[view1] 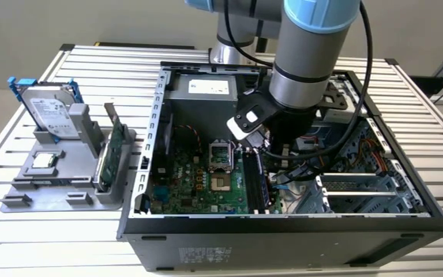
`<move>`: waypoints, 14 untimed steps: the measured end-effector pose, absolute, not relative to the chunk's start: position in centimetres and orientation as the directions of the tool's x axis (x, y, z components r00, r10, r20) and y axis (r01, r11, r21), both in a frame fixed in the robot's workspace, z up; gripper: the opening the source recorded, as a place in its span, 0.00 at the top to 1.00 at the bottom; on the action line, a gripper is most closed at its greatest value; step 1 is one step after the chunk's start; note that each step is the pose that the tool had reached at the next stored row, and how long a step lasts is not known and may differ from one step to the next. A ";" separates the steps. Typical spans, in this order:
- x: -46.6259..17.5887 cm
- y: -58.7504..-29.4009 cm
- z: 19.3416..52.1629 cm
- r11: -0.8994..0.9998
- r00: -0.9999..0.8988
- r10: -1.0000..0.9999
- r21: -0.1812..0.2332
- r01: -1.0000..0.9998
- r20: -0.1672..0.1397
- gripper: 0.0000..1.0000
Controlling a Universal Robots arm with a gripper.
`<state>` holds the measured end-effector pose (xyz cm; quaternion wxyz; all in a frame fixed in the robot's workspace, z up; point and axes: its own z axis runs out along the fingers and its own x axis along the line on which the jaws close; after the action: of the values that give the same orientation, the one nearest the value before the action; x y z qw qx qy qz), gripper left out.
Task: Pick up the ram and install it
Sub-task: 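Press down the ram until it locks into place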
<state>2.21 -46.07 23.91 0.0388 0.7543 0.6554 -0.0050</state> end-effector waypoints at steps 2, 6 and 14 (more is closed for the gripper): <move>2.2 -46.1 23.9 -0.124 0.127 0.990 0.051 0.991 -0.058 1.00; 2.1 -46.1 23.9 -0.099 0.102 0.993 0.050 0.994 -0.056 1.00; 1.7 -45.9 23.8 -0.076 0.078 0.995 0.041 0.996 -0.057 1.00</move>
<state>1.74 -45.91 23.78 0.0343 0.7335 0.6788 -0.0071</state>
